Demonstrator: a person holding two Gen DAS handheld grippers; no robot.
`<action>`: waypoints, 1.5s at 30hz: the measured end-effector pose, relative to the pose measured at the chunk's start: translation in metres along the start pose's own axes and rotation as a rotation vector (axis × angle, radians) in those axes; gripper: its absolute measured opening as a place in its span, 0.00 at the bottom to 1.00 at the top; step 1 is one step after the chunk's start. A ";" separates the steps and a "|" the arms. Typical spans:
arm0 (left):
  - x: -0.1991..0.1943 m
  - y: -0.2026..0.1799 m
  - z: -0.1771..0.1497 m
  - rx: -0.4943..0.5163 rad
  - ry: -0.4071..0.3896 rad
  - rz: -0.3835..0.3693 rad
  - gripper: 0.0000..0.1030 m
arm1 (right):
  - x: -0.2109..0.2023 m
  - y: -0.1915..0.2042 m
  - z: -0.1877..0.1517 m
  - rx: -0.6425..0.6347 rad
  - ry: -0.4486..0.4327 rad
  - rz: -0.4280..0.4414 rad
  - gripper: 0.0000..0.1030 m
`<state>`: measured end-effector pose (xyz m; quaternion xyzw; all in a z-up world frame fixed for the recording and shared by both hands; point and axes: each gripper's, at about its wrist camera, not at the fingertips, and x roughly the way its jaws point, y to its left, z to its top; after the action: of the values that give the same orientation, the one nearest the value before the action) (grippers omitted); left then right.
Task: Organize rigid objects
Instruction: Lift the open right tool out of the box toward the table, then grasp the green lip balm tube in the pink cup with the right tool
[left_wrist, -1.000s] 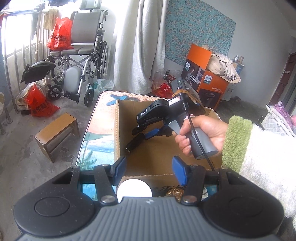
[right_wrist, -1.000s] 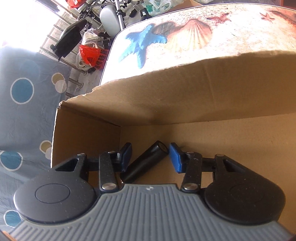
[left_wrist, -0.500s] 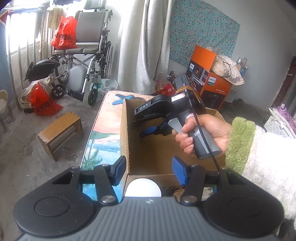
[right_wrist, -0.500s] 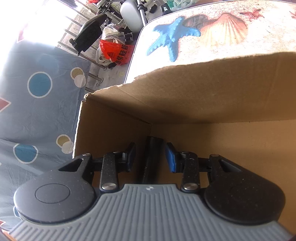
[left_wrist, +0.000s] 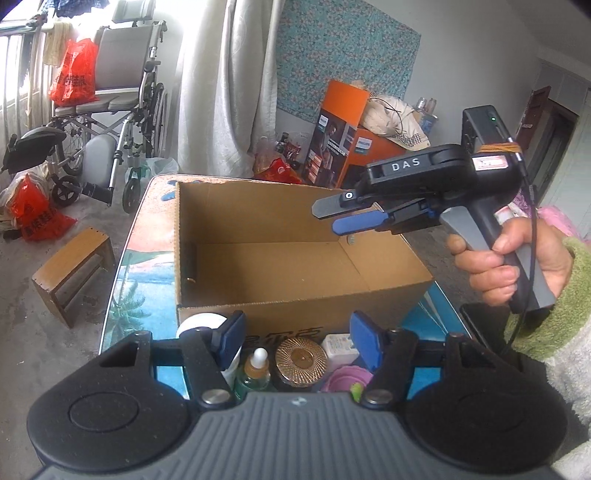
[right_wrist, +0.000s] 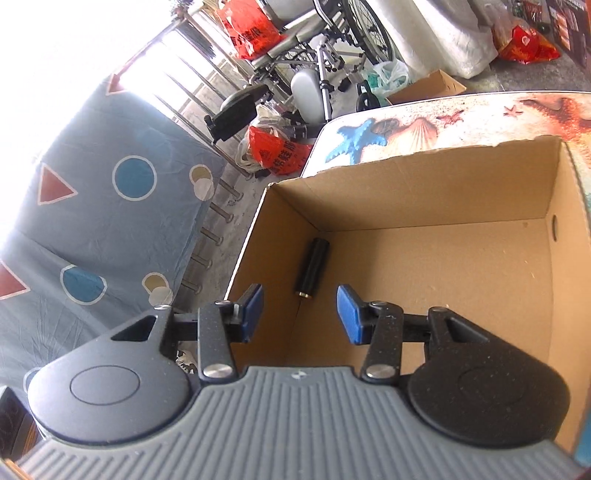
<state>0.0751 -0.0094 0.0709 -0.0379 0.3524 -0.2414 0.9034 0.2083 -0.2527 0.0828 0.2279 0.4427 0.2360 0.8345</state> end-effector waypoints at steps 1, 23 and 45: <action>0.002 -0.005 -0.006 0.010 0.008 -0.013 0.62 | -0.016 -0.003 -0.015 0.003 -0.015 0.009 0.42; 0.107 -0.093 -0.082 0.294 0.263 0.082 0.28 | 0.010 -0.073 -0.164 0.334 0.235 -0.039 0.36; 0.126 -0.087 -0.076 0.257 0.303 0.056 0.19 | 0.018 -0.080 -0.154 0.337 0.222 -0.056 0.19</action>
<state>0.0700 -0.1367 -0.0434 0.1243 0.4513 -0.2623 0.8439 0.1026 -0.2783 -0.0530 0.3245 0.5712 0.1589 0.7370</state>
